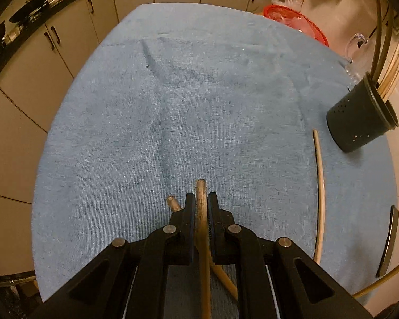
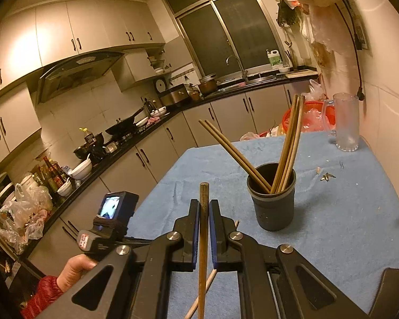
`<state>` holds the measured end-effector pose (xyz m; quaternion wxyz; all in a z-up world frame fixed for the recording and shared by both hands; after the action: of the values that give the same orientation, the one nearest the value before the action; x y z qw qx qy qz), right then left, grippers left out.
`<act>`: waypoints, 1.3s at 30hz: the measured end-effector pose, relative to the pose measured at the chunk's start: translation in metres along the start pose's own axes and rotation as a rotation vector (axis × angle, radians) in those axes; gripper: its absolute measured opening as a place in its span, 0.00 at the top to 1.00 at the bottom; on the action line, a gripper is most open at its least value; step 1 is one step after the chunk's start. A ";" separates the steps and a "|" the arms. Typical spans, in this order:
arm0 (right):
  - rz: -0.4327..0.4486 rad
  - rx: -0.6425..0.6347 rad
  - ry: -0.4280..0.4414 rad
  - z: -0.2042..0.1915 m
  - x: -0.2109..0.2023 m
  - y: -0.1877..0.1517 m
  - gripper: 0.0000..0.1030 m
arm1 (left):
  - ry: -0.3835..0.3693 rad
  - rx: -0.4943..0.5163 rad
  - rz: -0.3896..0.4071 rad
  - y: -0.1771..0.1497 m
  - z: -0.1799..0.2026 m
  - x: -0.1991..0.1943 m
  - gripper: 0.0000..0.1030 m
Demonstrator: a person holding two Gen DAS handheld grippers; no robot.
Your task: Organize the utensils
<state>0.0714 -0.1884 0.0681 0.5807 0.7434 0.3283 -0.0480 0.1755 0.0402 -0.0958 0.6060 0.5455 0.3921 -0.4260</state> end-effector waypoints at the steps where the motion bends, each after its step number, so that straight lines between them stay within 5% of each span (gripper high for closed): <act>1: 0.000 0.001 -0.001 0.000 0.000 0.000 0.93 | 0.006 0.002 0.002 0.001 0.001 0.002 0.92; 6: 0.001 0.008 0.004 0.001 -0.001 0.000 0.93 | 0.006 0.005 0.056 -0.002 0.006 -0.014 0.93; 13: 0.035 -0.009 0.011 -0.004 -0.014 0.007 0.93 | -0.118 0.049 0.272 -0.013 0.036 -0.116 0.93; 21: 0.091 -0.025 -0.006 -0.006 -0.034 0.017 0.93 | -0.161 0.116 0.443 -0.016 0.064 -0.190 0.93; 39: 0.229 -0.006 -0.092 0.028 -0.070 0.070 0.93 | -0.226 0.142 0.579 0.050 0.118 -0.231 0.93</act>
<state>0.0638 -0.2511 0.1486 0.5990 0.7713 0.2144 -0.0145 0.1477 -0.0547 0.1489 0.7021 0.6246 0.1200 -0.3203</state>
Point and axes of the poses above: each gripper's, at about its wrist camera, not at the fingertips, and x roughly the way its jaws point, z to its right, y to its top, the point moved 5 cm from there along x, roughly the way its jaws point, and after that the axes turned 2 degrees about -x, right-handed, at the moved point
